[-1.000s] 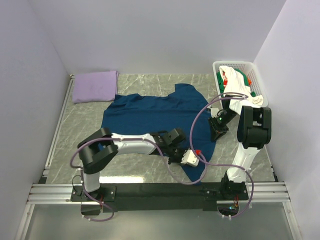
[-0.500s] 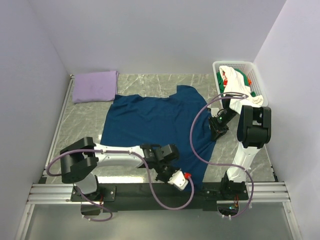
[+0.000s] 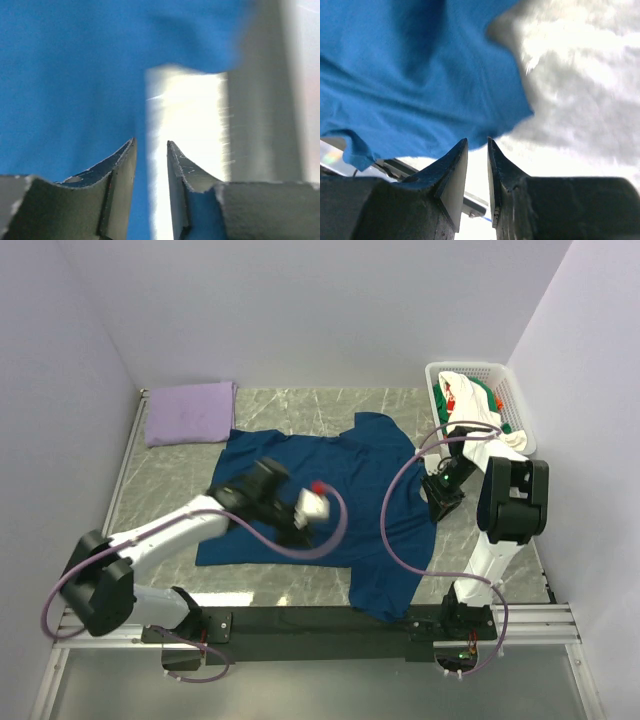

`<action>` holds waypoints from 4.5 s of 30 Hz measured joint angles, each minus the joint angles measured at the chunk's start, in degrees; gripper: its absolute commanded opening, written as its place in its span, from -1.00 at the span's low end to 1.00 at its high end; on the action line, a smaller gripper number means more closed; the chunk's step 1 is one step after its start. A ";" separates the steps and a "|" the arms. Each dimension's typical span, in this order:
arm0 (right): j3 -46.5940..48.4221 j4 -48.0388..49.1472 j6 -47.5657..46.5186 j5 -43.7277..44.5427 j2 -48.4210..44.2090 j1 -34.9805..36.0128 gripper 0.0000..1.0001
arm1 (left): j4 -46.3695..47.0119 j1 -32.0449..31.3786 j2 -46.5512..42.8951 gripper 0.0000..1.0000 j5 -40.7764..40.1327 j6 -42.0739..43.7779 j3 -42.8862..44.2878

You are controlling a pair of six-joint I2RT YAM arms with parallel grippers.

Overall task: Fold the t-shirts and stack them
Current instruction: Flatten the tshirt out

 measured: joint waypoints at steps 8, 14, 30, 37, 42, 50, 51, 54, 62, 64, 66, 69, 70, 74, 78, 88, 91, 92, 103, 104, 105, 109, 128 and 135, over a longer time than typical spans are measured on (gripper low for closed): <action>0.39 -1.75 -0.50 -1.53 -5.20 1.27 -0.38 | -1.27 29.55 -0.48 -0.32 -5.40 -1.44 -0.04; -1.29 1.18 1.33 -1.14 -2.91 3.63 -0.40 | -1.66 40.09 7.30 -0.33 -12.17 -1.51 -0.04; -11.58 1.60 -1.73 7.50 -5.86 3.74 -0.42 | -4.83 42.99 -0.87 -0.47 -20.02 10.73 -13.44; -2.40 -7.39 -7.28 3.80 -5.86 3.74 -0.41 | -19.98 45.35 -5.73 -0.33 -20.57 17.14 -10.64; 14.23 -4.09 -1.70 -1.14 -2.82 3.76 -0.46 | -19.56 48.87 4.00 -0.29 -16.24 13.27 6.27; 31.17 6.93 12.55 -4.94 11.06 6.62 -0.46 | -5.79 55.74 21.59 -0.30 -11.89 -3.54 21.92; 33.40 7.78 14.23 -5.05 13.38 7.61 -0.46 | -4.70 55.98 22.99 -0.30 -11.67 -5.01 22.86; 39.58 9.49 17.84 -5.22 19.63 9.88 -0.50 | -1.25 56.17 27.80 -0.30 -11.02 -9.92 25.86; 44.48 9.92 22.08 -3.80 27.61 12.02 -0.64 | 3.48 56.06 35.23 -0.31 -9.97 -17.00 28.41; 43.98 9.77 22.29 -3.26 27.61 11.96 -0.66 | 3.74 56.06 36.61 -0.31 -10.01 -17.81 28.57; 43.43 9.94 22.34 -2.71 27.39 11.85 -0.67 | 3.58 56.02 37.86 -0.32 -10.34 -18.43 28.55; 43.10 9.57 22.01 -1.51 27.12 11.89 -0.71 | 3.50 56.02 38.29 -0.34 -11.26 -18.62 28.33; 43.10 9.31 21.75 -1.18 27.12 11.89 -0.76 | 3.87 56.02 38.07 -0.34 -11.72 -18.56 27.91; 42.14 7.23 20.11 1.01 26.38 11.89 -0.80 | 4.28 56.33 35.41 -0.36 -13.66 -18.21 24.44; 34.82 6.29 17.66 3.04 21.97 11.87 -0.80 | 3.54 57.51 31.15 -0.38 -15.39 -16.79 19.04; 24.98 -1.44 9.53 -0.39 16.28 11.85 -0.43 | -1.49 58.75 24.83 -0.34 -17.07 -12.96 12.52; 28.68 -1.88 9.55 -1.33 16.28 11.72 -0.41 | -2.97 58.77 24.85 -0.33 -17.07 -12.22 13.14; 30.69 -1.53 9.84 -1.51 16.28 11.63 -0.41 | -3.80 58.77 24.94 -0.33 -17.03 -11.98 13.62; 53.77 6.62 15.63 2.54 21.68 13.62 0.02 | -6.23 58.82 25.59 -0.33 -16.98 -10.56 17.16; 54.23 7.67 15.58 3.48 22.45 14.43 0.04 | -6.34 58.82 25.62 -0.33 -16.98 -10.49 17.16; 54.23 8.26 15.50 4.31 22.99 15.17 0.06 | -6.40 58.82 25.64 -0.33 -16.98 -10.38 17.16; 53.09 10.27 14.62 7.69 25.62 18.99 0.11 | -6.47 58.82 25.66 -0.32 -16.98 -9.86 17.16; 55.67 9.90 10.91 12.87 32.61 23.23 0.10 | -6.73 58.82 26.58 -0.32 -17.09 -9.33 17.70; 59.60 8.55 10.10 12.81 35.28 23.23 0.24 | -6.71 58.82 27.45 -0.32 -17.11 -9.33 18.67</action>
